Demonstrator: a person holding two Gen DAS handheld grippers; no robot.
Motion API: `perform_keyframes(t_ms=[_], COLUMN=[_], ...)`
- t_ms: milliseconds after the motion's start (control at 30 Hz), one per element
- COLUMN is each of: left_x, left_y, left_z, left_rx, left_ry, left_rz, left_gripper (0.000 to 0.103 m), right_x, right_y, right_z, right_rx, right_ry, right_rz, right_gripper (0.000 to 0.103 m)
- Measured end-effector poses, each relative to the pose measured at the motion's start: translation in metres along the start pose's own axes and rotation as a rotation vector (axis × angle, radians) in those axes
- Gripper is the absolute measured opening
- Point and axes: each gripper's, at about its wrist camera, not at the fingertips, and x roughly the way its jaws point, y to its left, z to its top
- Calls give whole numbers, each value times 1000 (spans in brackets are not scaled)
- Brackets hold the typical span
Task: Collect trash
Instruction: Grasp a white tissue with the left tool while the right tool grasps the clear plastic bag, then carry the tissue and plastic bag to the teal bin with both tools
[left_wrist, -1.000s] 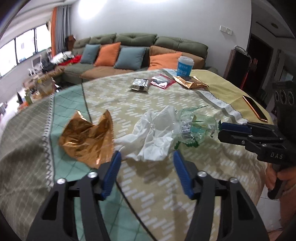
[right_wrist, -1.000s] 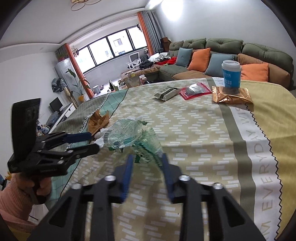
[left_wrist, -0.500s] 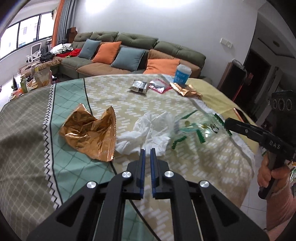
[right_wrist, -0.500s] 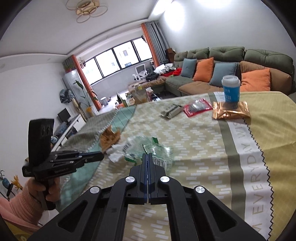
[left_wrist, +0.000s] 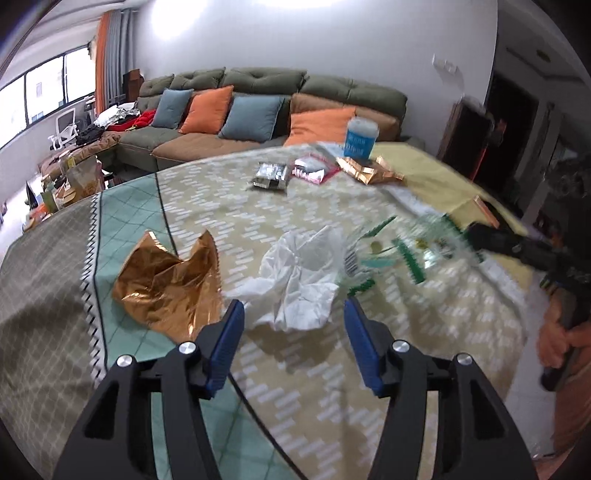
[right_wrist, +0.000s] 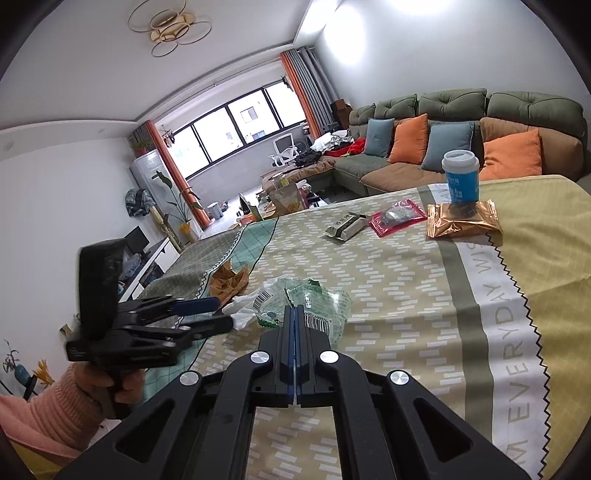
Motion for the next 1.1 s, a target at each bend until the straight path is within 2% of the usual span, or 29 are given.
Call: perform_keyframes(t_ms=[33,100,167,233,500,800,967,1100], left_x=[6,17,23,21,-17,-83,-117,-142], left_y=[-2,-3,-2,3,1,22,37,54], left_z=[1,0,-2,-3,-14,-35,-56,-75], left_rx=[16,32,19,-4,-10,-104,-154,-212], left_ry=[14,54,81,76,-15,-128,-167,-194], left_rz=[14,23,13,11,14,16,53,110], left_gripper=[56,41,17,8,8,8,8,8], right_x=[0,-3,-4,-4,-8,1,18,37], right_y=[-1,-2,-2,-1,13,45,67,92], right_z=[0,0,1,2,9,13,10,6], right_rx=[4,12,13,16,-4,-41,-52,-66], right_ry=[-1,-5,-7,-10,-36,-28,9,50], right_rz=[3,13,17,28,66,175,254,332], right_gripper=[1,1,1,1,1,1,1,1])
